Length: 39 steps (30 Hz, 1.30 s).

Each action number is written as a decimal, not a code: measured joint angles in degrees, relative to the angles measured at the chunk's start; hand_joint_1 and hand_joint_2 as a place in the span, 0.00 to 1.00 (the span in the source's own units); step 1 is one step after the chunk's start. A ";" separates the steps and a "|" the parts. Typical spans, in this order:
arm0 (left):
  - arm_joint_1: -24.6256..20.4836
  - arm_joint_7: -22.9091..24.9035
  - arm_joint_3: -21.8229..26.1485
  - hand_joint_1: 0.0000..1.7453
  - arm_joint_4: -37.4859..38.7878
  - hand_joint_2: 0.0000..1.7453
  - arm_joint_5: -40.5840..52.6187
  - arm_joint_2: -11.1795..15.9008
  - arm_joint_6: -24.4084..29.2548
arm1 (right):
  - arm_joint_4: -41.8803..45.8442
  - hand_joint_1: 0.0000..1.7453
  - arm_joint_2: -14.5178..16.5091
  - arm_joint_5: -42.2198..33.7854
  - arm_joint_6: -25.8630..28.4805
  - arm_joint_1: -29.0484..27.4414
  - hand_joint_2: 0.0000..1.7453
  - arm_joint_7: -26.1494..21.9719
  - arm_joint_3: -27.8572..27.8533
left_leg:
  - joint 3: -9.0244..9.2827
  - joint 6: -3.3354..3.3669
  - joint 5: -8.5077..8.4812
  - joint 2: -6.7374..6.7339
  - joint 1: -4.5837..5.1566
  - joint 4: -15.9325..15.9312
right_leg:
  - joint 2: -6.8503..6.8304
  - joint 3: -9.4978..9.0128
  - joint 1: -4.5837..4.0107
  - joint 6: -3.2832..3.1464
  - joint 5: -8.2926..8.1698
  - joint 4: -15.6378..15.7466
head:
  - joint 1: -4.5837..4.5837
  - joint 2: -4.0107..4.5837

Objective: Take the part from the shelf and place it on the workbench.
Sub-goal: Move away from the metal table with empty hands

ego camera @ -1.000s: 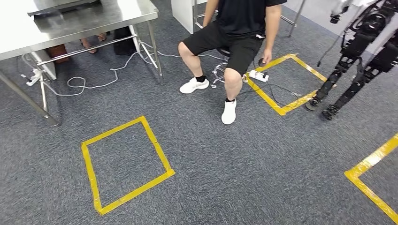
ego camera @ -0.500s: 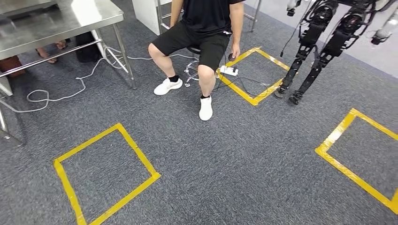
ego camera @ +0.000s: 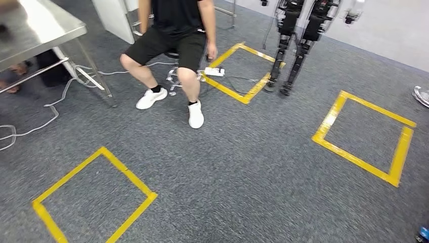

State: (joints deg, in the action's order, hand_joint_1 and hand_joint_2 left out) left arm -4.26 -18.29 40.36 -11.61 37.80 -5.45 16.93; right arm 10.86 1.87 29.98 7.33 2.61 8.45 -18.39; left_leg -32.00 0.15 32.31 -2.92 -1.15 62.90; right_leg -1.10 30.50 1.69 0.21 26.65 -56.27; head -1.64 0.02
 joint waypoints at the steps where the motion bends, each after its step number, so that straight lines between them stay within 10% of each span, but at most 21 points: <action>1: 0.15 0.05 -0.02 0.00 0.01 0.00 0.22 -0.02 -0.02 | 0.00 0.00 0.01 -0.28 0.09 -0.01 0.00 0.18 -0.06 | -1.61 -0.13 2.25 1.58 -0.05 3.79 | 0.63 0.24 -0.14 -0.31 -0.18 -0.01 | 0.14 -0.01; 4: 0.51 0.36 -0.17 0.00 0.04 0.00 1.46 -0.03 -0.41 | 0.00 0.00 0.27 -1.54 0.70 -0.23 0.00 0.80 -0.63 | -4.61 -0.50 4.44 2.88 -0.23 10.74 | 2.79 0.58 -0.27 -0.53 -0.44 -0.10 | 0.22 -0.01; 8: 0.30 1.94 -0.97 0.00 0.09 0.00 3.58 -0.04 -1.59 | -0.02 0.00 0.85 -2.24 1.64 -0.23 0.00 1.40 -1.63 | 1.03 -0.87 -2.22 5.99 -1.14 -1.31 | 5.81 1.09 -0.27 0.17 -0.36 -1.24 | 0.32 -0.01; 12: -0.51 4.04 -2.00 0.00 0.15 0.00 4.68 -0.19 -1.92 | -0.04 0.00 1.16 -2.17 2.02 -0.04 0.00 2.07 -1.96 | 1.72 0.45 -2.92 6.06 -0.59 -4.13 | 7.89 3.06 -0.56 2.13 -0.92 -1.68 | 0.48 -0.02; 15: -1.08 4.79 -2.63 0.00 0.14 0.00 4.94 -0.41 -1.90 | -0.07 0.00 1.30 -2.07 2.04 -0.06 0.00 2.26 -2.16 | 1.65 2.13 -3.81 3.88 -0.51 -4.99 | 4.69 5.66 -0.62 2.25 1.36 -6.16 | 0.21 -0.02; 19: -1.18 5.05 -2.90 0.00 0.15 0.00 4.95 -0.40 -1.89 | -0.07 0.00 1.45 -2.00 2.04 0.06 0.00 2.32 -2.26 | 1.36 2.44 -3.86 0.44 0.06 -5.01 | 1.83 10.98 -0.51 2.38 6.12 -18.04 | 0.03 -0.01; 23: -1.49 5.08 -2.91 0.00 0.15 0.00 4.94 -0.50 -1.91 | -0.07 0.00 1.44 -1.86 2.03 0.10 0.00 2.39 -2.47 | 1.65 2.02 -3.65 -2.15 0.33 -4.96 | -1.58 3.29 -0.72 3.34 2.01 -5.48 | -0.02 -0.01; 27: -2.02 5.70 -2.90 0.00 0.16 0.00 4.91 -0.87 -1.72 | -0.08 0.00 1.48 -1.09 1.92 0.35 0.00 2.43 -2.55 | 2.19 0.64 -3.29 -4.24 0.60 -4.99 | -1.82 1.51 -1.48 1.50 0.53 -1.48 | 0.14 -0.01; 30: -2.38 6.33 -2.90 0.00 0.20 0.00 4.81 -1.20 -1.28 | -0.08 0.00 1.49 -0.35 1.84 0.31 0.00 2.46 -2.55 | 0.94 -0.24 -0.54 -0.88 0.09 -1.39 | -0.04 1.09 -0.64 0.04 -0.16 -0.84 | 0.49 -0.01; 34: -2.12 7.56 -2.89 0.00 0.36 0.00 4.86 -1.55 0.13 | -0.08 0.00 1.78 0.64 1.74 0.53 0.00 2.57 -2.51 | -5.14 -0.69 5.13 2.95 -0.19 11.45 | 2.71 1.38 -0.76 -0.80 -0.49 -0.82 | 0.75 -0.01; 39: -2.82 9.74 -2.94 0.00 0.40 0.00 6.05 -2.69 1.44 | -0.08 0.00 1.89 1.15 0.84 0.75 0.00 2.70 -2.44 | -0.20 -0.72 -2.87 6.45 -1.12 -1.08 | 6.51 1.78 -0.99 -0.28 -0.35 -1.85 | 0.77 -0.01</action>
State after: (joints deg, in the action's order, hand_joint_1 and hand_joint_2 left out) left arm -7.08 -8.56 37.42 -11.21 43.86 -8.15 18.37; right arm 10.79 3.76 31.12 8.17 3.37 11.15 -20.83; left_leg -32.20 -0.58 29.44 3.53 -2.28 61.82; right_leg 5.41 32.28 0.71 -0.06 26.30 -58.13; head -0.87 0.02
